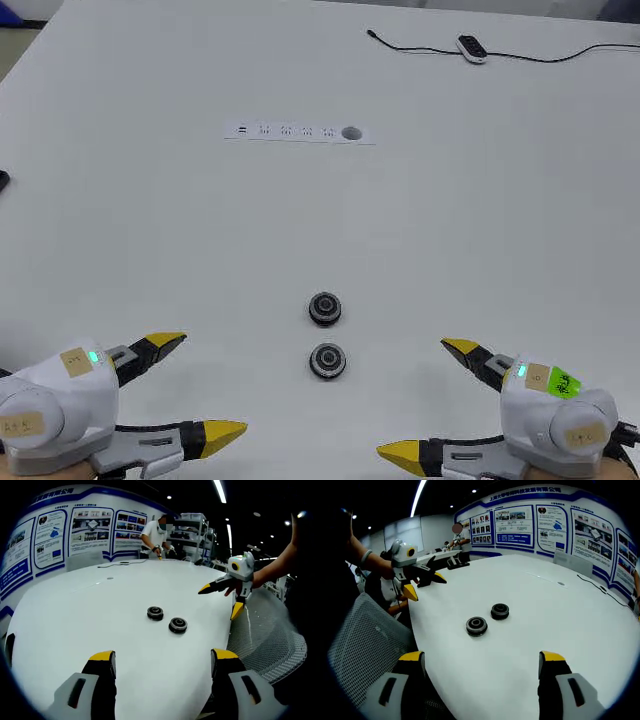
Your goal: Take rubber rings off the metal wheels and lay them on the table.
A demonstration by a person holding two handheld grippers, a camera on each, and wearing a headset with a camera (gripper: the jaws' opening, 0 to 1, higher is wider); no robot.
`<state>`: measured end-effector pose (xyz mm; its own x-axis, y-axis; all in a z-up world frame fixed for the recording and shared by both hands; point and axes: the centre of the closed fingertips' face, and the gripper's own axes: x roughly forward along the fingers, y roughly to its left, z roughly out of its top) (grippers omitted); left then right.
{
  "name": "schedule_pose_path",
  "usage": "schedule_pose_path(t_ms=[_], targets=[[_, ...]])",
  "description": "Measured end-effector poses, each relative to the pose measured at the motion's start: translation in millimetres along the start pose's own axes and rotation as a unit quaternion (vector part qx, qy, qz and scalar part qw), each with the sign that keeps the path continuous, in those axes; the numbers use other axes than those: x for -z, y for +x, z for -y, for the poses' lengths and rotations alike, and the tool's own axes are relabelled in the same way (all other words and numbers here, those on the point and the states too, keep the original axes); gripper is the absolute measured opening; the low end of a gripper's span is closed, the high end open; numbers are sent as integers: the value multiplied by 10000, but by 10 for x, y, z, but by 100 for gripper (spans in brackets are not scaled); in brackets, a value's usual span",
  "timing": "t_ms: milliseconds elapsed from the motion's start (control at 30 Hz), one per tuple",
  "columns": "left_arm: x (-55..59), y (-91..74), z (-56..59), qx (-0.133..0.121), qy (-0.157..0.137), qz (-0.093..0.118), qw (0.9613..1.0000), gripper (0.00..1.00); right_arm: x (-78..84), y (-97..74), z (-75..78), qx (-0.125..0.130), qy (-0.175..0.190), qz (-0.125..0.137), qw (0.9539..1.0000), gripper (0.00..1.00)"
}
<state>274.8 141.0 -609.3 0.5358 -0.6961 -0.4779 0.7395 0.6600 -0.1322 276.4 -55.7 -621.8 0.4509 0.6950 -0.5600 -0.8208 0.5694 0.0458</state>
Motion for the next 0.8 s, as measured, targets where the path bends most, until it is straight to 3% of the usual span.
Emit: schedule_pose_path(t_ms=[800], targets=[[-176, 287, 168, 345, 344, -57, 9988, 61, -20, 77, -55, -90, 23, 20, 10000, 94]])
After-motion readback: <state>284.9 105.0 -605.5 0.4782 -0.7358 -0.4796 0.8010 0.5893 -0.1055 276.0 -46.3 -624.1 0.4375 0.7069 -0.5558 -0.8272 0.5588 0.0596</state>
